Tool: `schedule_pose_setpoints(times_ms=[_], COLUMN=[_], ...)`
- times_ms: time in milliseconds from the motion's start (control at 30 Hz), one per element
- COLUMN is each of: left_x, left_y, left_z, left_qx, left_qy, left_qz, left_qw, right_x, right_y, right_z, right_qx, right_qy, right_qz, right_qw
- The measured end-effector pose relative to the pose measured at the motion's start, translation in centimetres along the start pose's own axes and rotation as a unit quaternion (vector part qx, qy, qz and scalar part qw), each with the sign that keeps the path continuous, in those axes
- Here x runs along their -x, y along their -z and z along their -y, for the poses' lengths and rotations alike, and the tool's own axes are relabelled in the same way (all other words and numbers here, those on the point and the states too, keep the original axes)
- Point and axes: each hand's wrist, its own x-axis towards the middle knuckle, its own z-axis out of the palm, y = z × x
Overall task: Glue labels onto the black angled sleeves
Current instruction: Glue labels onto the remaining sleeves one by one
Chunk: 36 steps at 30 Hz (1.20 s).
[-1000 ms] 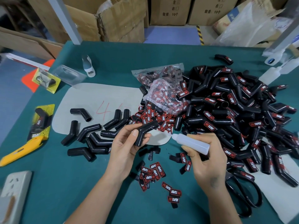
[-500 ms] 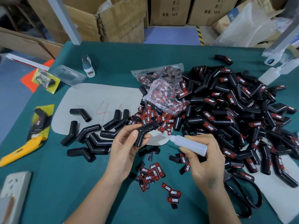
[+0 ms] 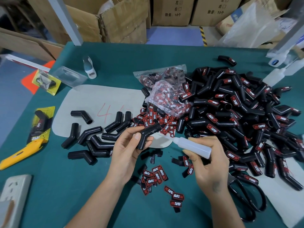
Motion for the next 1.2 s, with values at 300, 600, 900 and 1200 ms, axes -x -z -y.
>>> schedule_pose_setpoints(times_ms=[300,600,900,1200], left_x=[0.05,0.16,0.18,0.18], left_y=[0.04,-0.29,-0.21,-0.3], left_z=[-0.03,-0.1,0.0,0.03], left_qx=[-0.011,-0.026,-0.031,-0.032], left_qy=[-0.001,-0.015,-0.028,-0.031], left_qz=[0.009,0.026,0.028,0.027], left_qw=[1.0,0.999,0.999,0.999], right_x=[0.01,-0.28,-0.41,-0.44], right_y=[0.0,0.09,0.2,0.18], right_z=[-0.01,0.13,0.06,-0.09], right_qx=[0.016,0.005,0.011,0.02], right_qy=[0.004,-0.008,-0.002,0.005], right_qz=[-0.014,-0.027,-0.036,-0.028], right_qw=[1.0,1.0,0.999,0.999])
